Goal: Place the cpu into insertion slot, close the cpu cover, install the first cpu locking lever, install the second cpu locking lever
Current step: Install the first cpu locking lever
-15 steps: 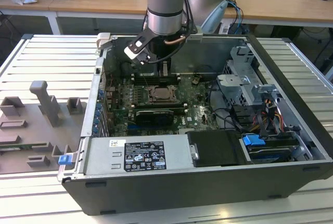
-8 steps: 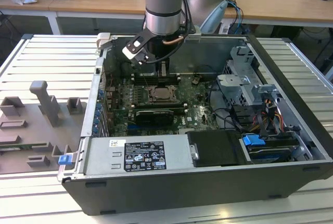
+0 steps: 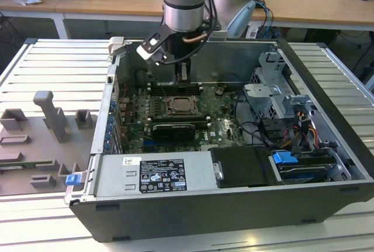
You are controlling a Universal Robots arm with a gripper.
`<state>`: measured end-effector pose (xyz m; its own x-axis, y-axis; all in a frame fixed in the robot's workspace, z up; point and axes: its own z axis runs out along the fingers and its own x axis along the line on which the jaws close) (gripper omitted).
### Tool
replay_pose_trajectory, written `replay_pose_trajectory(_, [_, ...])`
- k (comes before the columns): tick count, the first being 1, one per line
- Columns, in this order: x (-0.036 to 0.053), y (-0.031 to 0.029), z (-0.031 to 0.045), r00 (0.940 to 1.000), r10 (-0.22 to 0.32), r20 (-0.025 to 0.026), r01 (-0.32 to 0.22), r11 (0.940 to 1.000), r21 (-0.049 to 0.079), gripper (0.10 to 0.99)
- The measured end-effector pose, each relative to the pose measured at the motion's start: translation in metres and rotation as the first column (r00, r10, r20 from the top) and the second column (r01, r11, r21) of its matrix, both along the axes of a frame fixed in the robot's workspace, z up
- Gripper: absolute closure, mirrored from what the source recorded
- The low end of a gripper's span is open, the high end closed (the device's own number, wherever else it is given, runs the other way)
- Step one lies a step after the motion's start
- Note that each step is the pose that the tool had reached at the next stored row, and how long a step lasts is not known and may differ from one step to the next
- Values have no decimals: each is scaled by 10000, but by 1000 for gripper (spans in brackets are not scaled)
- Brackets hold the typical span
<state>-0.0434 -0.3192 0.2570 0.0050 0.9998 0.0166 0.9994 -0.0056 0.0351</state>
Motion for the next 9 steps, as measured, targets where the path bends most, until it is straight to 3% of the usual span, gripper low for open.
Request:
replay_pose_trajectory(2, [0,0,68,10000,1,-5,-1,10000,0,980])
replay_pose_trajectory(4, [0,0,75,10000,5,-12,-5,10000,2,980])
replay_pose_trajectory(6, [1,0,75,9965,837,-15,-837,9965,-3,980])
replay_pose_trajectory(9, [0,0,72,9889,1488,-16,-1488,9889,-3,980])
